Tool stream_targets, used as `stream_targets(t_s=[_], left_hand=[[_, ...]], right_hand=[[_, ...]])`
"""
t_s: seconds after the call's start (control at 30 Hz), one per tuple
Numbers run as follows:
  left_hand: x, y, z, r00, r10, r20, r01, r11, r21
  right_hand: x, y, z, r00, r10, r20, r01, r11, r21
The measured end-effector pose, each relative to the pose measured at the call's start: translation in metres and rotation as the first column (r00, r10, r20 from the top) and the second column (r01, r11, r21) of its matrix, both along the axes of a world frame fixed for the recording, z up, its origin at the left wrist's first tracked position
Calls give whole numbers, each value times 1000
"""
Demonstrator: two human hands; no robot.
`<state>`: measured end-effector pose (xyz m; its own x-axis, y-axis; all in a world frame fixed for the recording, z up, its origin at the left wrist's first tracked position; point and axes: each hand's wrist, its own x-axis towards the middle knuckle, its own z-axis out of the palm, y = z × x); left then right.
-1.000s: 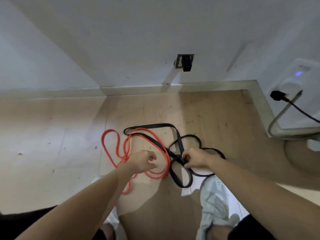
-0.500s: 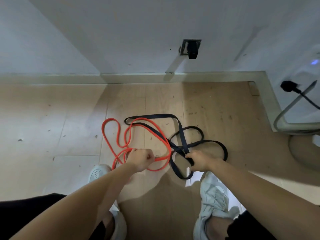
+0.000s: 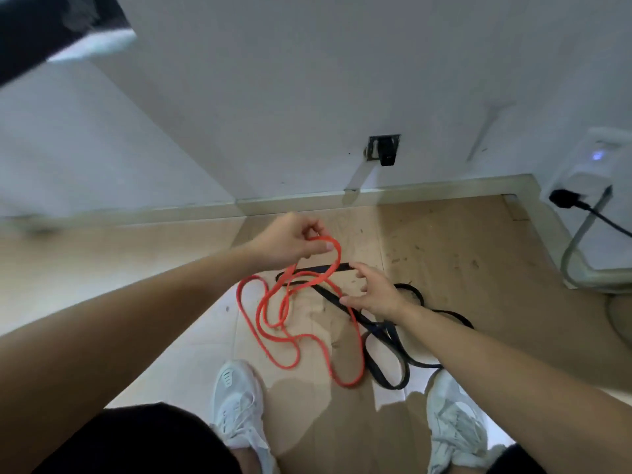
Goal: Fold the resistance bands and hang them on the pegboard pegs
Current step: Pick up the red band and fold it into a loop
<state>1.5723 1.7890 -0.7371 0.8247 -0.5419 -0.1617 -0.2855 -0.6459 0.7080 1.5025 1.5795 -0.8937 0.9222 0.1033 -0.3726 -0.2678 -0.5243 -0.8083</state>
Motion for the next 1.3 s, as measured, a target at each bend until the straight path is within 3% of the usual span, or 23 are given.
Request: stream_targets(t_s=[0.2,0.27,0.57,0.73,0.97,1.07,1.17,1.3], left_hand=[[-13,18,93,986,99,131,-76,982,-171],[-20,24,114,972,159,173,-117,965,-233],[-13,57,164,788,538,299,-360,797,-484],[-2,75,166,730,603,321,-422,768,-482],[16,97,154,659,704,265,-566,696,-442],[21,106,152,630,733,258,-596,669,-444],[26,113,148,583,765,272,-630,637,-444],[33,124,139,570,789,230,-705,613,-357]], right_hand=[[22,32,17,997,-67,32,62,989,136],[26,45,28,1000,18,7,-19,972,236],[5,84,23,946,270,-179,-208,930,304],[-7,95,18,891,330,-311,-227,918,325],[-23,83,4,775,530,-343,-465,847,258],[-32,79,-16,859,408,-308,-378,913,155],[-39,73,-34,980,111,-162,-99,992,80],[-33,65,-23,967,-253,-12,253,963,96]])
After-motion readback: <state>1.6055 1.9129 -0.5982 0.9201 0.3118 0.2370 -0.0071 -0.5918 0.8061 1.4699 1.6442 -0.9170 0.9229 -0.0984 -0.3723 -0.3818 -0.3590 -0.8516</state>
